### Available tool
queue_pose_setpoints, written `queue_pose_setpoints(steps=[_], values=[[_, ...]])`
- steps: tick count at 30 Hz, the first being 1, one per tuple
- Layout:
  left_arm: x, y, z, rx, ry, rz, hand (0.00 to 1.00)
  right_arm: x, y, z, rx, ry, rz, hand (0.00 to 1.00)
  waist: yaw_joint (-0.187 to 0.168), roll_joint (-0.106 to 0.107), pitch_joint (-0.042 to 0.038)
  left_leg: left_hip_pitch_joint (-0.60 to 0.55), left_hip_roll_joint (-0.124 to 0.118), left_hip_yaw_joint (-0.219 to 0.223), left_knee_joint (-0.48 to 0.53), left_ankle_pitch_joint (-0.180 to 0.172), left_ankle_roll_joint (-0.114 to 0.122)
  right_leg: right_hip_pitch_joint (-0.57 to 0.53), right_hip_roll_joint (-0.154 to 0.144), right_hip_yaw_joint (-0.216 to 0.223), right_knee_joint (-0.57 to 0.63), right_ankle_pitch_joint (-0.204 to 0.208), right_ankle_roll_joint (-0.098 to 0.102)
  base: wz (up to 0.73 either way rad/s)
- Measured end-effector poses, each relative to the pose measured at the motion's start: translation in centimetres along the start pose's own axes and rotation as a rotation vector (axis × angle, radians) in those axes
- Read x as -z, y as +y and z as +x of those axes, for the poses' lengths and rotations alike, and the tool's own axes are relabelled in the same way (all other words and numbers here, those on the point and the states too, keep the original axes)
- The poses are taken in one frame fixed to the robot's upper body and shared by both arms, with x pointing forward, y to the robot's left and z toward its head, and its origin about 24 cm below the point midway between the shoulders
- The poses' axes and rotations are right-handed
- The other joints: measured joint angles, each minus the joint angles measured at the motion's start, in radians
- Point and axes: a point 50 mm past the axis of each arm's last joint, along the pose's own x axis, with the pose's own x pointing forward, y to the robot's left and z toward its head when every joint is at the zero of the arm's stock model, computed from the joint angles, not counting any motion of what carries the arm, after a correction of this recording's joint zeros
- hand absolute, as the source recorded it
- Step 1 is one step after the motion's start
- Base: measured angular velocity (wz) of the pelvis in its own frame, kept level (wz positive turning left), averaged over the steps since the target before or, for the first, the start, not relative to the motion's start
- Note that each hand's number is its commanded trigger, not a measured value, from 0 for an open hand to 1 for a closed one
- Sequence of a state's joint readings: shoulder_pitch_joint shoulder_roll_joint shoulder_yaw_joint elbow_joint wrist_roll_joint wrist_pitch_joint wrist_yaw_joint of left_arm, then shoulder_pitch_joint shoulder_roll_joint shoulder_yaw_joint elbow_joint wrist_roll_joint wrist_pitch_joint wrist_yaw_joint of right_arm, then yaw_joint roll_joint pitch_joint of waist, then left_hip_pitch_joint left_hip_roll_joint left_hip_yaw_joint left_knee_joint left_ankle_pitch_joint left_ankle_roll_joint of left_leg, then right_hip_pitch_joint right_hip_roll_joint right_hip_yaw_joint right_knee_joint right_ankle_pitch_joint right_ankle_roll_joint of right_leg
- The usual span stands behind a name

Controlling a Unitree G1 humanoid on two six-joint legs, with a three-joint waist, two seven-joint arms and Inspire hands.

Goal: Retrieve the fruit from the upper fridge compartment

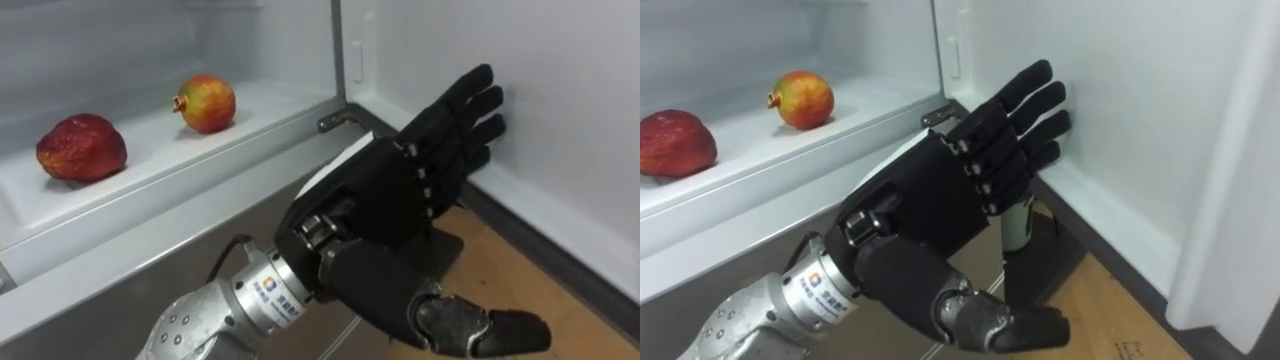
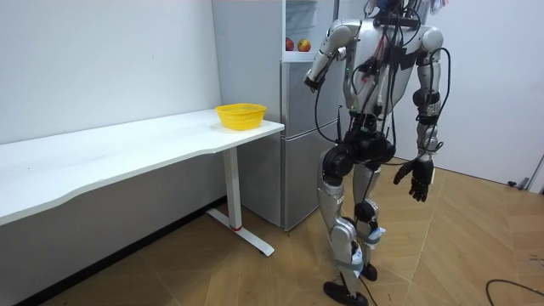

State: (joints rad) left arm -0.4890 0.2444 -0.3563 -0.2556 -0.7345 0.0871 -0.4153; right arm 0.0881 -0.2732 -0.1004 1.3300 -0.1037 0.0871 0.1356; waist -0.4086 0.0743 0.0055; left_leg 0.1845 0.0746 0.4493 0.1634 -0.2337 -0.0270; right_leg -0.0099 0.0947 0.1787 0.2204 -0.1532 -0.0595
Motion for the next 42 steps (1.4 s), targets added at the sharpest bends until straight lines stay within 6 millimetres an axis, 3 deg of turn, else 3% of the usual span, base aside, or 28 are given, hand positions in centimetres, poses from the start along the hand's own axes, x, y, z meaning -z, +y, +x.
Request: queue_pose_setpoints(steps=[6,13,19,24,29,32,38,39,40,42], values=[[0.5,-0.6,0.4,0.013,0.004,-0.024,0.00,-0.7,0.0,0.0,0.001,0.005,0.002,0.00,-0.006,0.003,-0.0002,0.000,-0.003,-0.024,0.000,0.000,0.000,0.011,-0.005,-0.023,-0.018,0.003,-0.002,0.14],[0.4,-1.1,0.7,0.020,-0.011,-0.031,0.00,-1.9,0.0,0.1,0.020,-0.022,-0.002,0.00,-0.003,0.023,-0.0003,0.000,-0.001,-0.029,0.000,0.000,0.000,0.013,-0.005,-0.030,-0.018,0.004,-0.004,0.03],[0.3,-1.1,0.7,0.018,-0.004,-0.020,0.00,-1.6,0.0,0.1,0.021,-0.013,-0.012,0.00,-0.001,0.028,0.0021,0.003,0.000,-0.045,-0.002,0.000,0.000,0.023,-0.005,-0.040,-0.016,0.005,-0.005,0.02],[-1.4,0.0,0.0,-0.062,-0.025,0.074,0.00,-1.3,0.0,0.1,0.028,-0.005,-0.013,0.00,0.018,0.022,0.0061,-0.002,-0.002,-0.067,-0.002,0.000,0.000,0.023,-0.007,-0.055,-0.016,0.004,-0.005,0.09],[-6.2,1.0,-1.6,-0.155,-0.133,0.313,0.00,0.4,0.0,0.1,0.057,0.036,0.015,0.00,0.104,0.011,0.0128,-0.010,-0.001,-0.147,-0.002,0.000,0.000,0.029,-0.010,-0.099,-0.015,0.003,-0.010,0.25],[-8.3,2.5,-3.6,-0.338,-0.153,0.484,0.00,1.7,0.4,0.0,0.073,0.061,0.016,0.00,0.194,-0.001,0.0088,-0.025,0.000,-0.196,-0.001,0.001,0.000,0.031,-0.016,-0.151,-0.017,0.002,-0.014,0.48],[-10.1,4.0,-8.1,-0.630,-0.162,0.641,0.00,1.7,0.0,0.0,0.129,0.035,-0.045,0.00,0.315,-0.001,-0.0002,-0.024,-0.006,-0.266,0.003,0.001,0.000,0.063,-0.029,-0.212,-0.037,-0.002,-0.014,0.36],[-10.1,4.2,-8.6,-0.663,-0.161,0.644,0.00,1.6,0.0,0.0,0.132,0.030,-0.049,0.00,0.323,-0.009,0.0029,-0.025,-0.007,-0.269,0.003,0.001,0.000,0.064,-0.031,-0.217,-0.036,-0.005,-0.014,0.25],[-10.3,4.5,-9.7,-0.727,-0.162,0.654,0.00,1.2,0.0,0.0,0.137,0.014,-0.054,0.00,0.341,-0.002,-0.0051,-0.030,-0.010,-0.282,0.003,0.001,0.000,0.064,-0.035,-0.232,-0.036,-0.008,-0.013,0.35],[-10.7,4.9,-11.1,-0.821,-0.160,0.681,0.00,1.1,0.1,0.0,0.139,0.006,-0.059,0.00,0.360,-0.002,-0.0055,-0.035,-0.014,-0.306,0.003,0.002,0.000,0.065,-0.039,-0.244,-0.035,-0.011,-0.012,0.33]])
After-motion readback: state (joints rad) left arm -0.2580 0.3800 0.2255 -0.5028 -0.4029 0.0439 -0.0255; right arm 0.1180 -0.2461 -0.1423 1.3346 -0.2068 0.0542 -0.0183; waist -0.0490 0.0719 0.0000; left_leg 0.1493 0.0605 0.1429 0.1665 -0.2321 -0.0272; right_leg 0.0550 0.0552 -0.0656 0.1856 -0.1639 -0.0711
